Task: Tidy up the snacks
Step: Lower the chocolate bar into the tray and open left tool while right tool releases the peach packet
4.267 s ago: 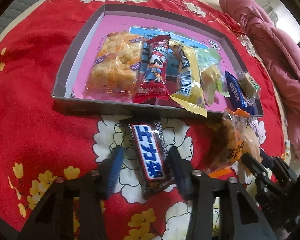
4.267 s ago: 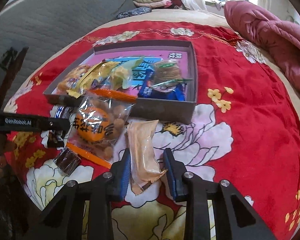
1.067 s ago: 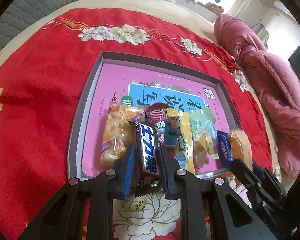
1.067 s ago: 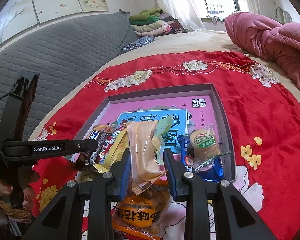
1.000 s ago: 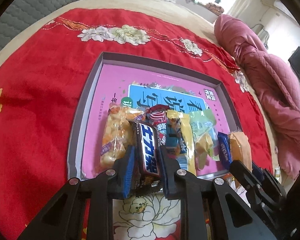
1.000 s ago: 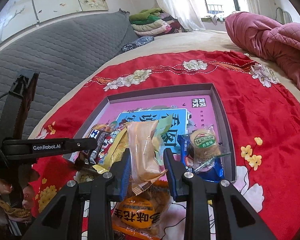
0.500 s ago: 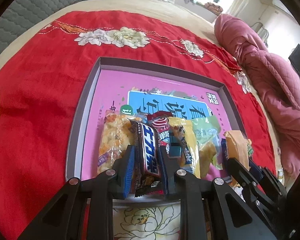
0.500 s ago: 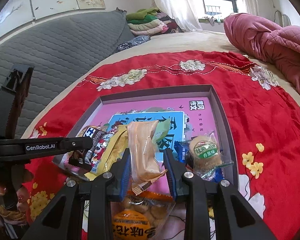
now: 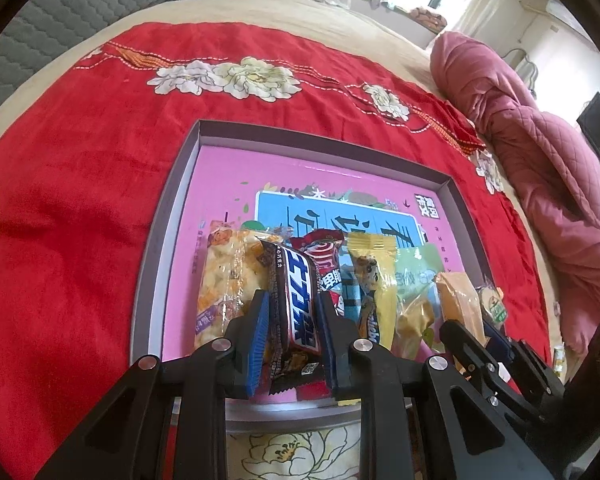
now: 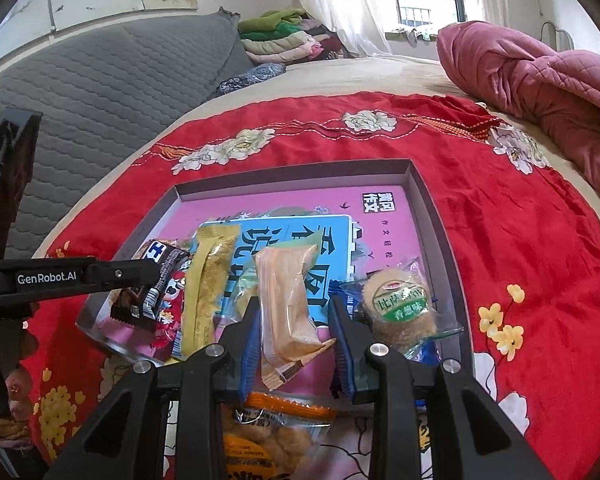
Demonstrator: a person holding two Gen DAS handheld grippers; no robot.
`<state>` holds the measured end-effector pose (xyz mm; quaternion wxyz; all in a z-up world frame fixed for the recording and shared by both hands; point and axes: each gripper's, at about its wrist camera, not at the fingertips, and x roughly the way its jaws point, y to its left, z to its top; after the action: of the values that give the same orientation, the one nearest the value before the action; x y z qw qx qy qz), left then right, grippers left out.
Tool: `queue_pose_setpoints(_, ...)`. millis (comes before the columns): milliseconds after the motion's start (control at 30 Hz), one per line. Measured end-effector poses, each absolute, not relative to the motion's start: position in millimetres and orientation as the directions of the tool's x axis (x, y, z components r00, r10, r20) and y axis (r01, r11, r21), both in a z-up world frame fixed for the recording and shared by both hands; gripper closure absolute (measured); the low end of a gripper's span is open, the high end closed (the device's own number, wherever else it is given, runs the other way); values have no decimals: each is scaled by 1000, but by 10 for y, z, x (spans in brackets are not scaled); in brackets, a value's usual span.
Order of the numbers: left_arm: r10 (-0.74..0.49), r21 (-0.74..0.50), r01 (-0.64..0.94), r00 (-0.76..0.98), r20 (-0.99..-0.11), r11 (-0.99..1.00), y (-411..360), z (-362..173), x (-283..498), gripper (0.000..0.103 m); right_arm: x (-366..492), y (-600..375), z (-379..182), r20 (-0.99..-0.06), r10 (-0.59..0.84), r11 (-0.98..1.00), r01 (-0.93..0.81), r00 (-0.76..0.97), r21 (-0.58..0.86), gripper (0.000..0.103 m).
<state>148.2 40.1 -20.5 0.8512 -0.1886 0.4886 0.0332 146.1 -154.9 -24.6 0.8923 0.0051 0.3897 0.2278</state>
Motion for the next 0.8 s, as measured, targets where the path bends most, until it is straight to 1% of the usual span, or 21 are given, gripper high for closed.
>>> queue_pose_setpoints(800, -152, -315, -245, 516, -843, 917, 423, -191, 1451, 78, 1427, -1596, -220, -685, 415, 898, -392, 599, 201, 67)
